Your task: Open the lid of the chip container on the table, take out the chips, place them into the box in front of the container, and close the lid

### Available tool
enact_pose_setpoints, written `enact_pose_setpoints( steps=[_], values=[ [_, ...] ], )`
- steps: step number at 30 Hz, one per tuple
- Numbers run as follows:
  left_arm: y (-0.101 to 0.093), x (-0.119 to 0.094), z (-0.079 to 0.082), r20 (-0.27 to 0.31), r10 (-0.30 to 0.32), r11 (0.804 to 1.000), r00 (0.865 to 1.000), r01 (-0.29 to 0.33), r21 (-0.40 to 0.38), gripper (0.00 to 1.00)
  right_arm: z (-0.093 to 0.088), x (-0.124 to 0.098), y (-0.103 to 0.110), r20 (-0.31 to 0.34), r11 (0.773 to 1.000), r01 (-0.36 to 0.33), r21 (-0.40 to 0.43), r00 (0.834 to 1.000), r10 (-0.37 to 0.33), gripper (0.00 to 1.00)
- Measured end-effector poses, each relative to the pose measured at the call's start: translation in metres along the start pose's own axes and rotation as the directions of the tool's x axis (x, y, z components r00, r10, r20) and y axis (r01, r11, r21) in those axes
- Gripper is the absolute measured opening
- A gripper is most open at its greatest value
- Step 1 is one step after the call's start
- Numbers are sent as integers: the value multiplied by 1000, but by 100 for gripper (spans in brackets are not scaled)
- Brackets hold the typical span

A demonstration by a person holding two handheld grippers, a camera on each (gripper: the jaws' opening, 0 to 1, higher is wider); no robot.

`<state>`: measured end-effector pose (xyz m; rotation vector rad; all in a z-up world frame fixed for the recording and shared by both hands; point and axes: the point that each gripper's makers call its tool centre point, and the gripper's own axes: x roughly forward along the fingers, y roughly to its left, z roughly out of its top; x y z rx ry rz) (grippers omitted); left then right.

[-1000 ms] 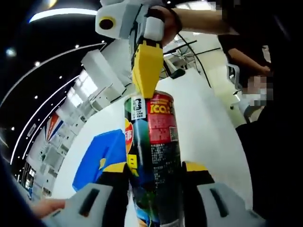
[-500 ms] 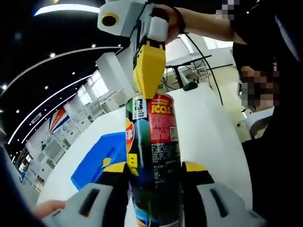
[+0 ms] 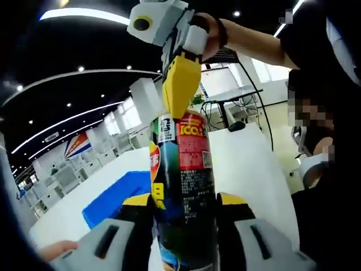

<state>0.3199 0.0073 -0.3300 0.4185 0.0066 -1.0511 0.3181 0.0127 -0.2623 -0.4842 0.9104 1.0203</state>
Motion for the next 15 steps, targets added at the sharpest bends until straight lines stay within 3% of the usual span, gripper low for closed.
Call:
enact_pose_setpoints(
  steps=[6, 15],
  values=[
    [3, -3, 0, 33, 35, 999, 999, -35, -21, 45, 7, 2, -1, -10, 998, 32, -46, 999, -32, 1],
    [3, -5, 6, 104, 69, 995, 992, -60, -84, 45, 23, 4, 22, 0, 992, 31, -121, 1000, -31, 1]
  ],
)
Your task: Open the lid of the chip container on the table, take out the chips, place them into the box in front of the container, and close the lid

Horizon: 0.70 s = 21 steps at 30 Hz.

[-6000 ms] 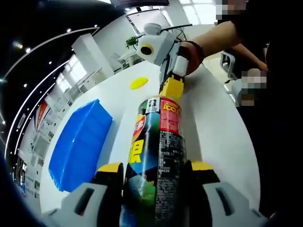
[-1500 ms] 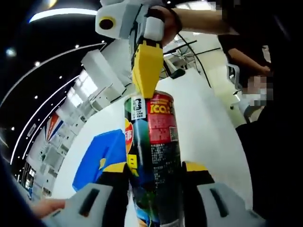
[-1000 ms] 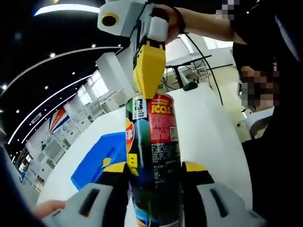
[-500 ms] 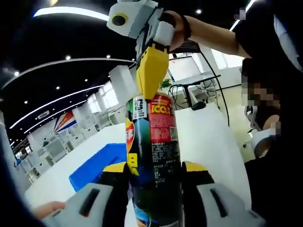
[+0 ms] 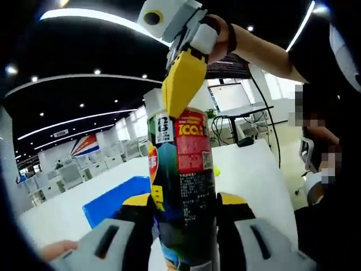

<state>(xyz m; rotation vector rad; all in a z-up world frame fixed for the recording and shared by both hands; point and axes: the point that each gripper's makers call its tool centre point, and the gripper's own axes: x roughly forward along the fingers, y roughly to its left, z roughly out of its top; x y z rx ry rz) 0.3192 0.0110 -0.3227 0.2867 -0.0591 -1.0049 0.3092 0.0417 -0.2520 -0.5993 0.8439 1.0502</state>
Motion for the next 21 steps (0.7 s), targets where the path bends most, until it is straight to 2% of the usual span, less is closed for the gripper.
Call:
enact_pose_setpoints(
  steps=[2, 5, 15, 21],
  values=[
    [-3, 1, 0, 16, 1, 1000, 1000, -1, -8, 45, 3, 4, 9, -8, 1000, -16, -11, 1000, 16, 1],
    [-7, 3, 0, 34, -5, 998, 999, 7, -65, 44, 7, 11, 15, -18, 999, -18, -49, 1000, 17, 2],
    [-1, 5, -4, 62, 15, 981, 998, -3, -196, 44, 16, 22, 2, -9, 999, -27, -24, 1000, 27, 2],
    [-1, 7, -5, 83, 11, 967, 997, 11, -256, 44, 12, 21, -1, -5, 999, -44, 10, 999, 44, 2]
  ],
)
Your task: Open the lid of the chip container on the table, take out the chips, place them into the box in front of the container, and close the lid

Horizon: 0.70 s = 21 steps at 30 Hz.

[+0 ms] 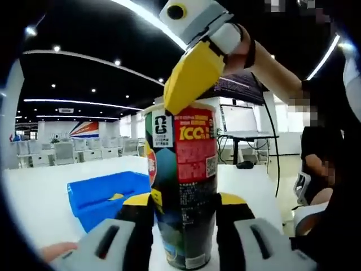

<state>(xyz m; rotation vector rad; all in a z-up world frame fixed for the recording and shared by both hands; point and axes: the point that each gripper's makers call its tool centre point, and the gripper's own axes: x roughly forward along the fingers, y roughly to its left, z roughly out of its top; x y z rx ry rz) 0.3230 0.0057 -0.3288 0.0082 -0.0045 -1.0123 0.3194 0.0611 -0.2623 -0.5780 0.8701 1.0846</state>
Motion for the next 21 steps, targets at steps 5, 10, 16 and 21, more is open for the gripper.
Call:
enact_pose_setpoints(
  steps=[5, 10, 16, 21],
  values=[
    [-2, 2, -1, -1, 5, 1000, 1000, -5, -12, 44, -2, -1, 0, 18, 1000, -4, 14, 1000, 4, 2],
    [1, 6, -1, -4, 14, 1000, 1000, -14, -15, 44, -5, -3, -1, 33, 1000, 2, 17, 999, -3, 2],
    [-1, 9, -1, -2, 2, 1000, 1000, -2, -16, 44, -7, -5, -1, 41, 1000, 10, 22, 999, -11, 2],
    [-1, 10, -1, 1, -1, 1000, 1000, 1, -14, 44, -8, -6, 0, 64, 1000, 14, 20, 998, -15, 3]
  ],
)
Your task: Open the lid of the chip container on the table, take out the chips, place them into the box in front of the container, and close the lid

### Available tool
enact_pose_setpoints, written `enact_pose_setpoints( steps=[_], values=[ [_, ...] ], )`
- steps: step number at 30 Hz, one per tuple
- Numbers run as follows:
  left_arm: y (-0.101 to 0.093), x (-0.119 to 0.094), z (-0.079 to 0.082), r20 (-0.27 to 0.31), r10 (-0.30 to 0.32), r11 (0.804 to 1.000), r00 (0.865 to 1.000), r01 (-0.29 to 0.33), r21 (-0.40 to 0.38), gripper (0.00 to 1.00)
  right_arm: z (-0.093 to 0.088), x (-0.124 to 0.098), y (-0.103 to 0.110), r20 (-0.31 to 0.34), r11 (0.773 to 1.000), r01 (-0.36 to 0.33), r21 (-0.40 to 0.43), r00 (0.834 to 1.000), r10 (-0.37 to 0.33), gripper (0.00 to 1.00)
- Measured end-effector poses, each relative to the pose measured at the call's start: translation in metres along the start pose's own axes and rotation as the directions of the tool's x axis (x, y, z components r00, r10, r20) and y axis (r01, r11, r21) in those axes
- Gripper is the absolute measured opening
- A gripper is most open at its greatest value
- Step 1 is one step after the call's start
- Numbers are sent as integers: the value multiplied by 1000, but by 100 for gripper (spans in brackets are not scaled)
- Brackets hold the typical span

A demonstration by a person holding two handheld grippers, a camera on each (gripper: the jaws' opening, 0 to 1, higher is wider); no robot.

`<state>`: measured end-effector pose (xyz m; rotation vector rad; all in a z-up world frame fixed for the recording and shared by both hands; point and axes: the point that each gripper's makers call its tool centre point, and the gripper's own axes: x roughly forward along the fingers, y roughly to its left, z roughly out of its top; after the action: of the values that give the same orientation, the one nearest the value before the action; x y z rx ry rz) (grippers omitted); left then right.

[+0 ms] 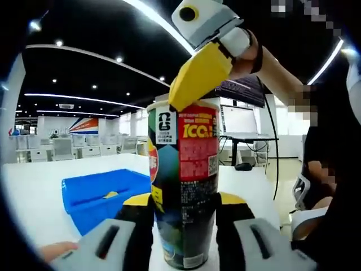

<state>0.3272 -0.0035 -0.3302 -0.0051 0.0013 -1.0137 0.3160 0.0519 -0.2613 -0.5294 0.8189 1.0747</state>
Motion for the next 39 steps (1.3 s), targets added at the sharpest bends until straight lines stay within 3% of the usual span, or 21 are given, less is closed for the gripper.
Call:
enact_pose_setpoints(
  steps=[20, 24, 28, 29, 33, 35, 36, 39],
  values=[
    [0, 4, -1, 3, -14, 1000, 1000, 14, -9, 44, 3, -7, -1, 106, 1000, -13, -28, 994, 15, 6],
    [-1, 3, -1, 0, -12, 1000, 1000, 12, -12, 44, 9, -17, -5, 175, 1000, -22, 14, 984, 19, 10],
    [-1, 2, -1, 1, -11, 1000, 1000, 11, -14, 44, 17, -32, -18, 246, 999, 28, 21, 969, -32, 12],
    [-1, 2, -1, 1, -11, 1000, 1000, 11, -16, 44, 21, -36, -20, 277, 999, 36, 29, 960, -43, 13],
    [-1, 3, -2, 1, -11, 1000, 1000, 11, -17, 44, 38, -63, -35, 436, 994, 69, 84, 895, -99, 25],
    [-1, 3, -2, 1, -11, 1000, 1000, 11, -17, 44, 44, -81, -45, 511, 989, 87, 121, 849, -137, 26],
    [-1, 2, -2, 0, -12, 1000, 1000, 12, -18, 44, 46, -92, -52, 554, 984, 106, 143, 815, -168, 27],
    [-1, 2, -2, 0, -13, 1000, 1000, 13, -15, 44, 45, -115, -66, 624, 973, 153, 173, 747, -229, 35]
  ],
)
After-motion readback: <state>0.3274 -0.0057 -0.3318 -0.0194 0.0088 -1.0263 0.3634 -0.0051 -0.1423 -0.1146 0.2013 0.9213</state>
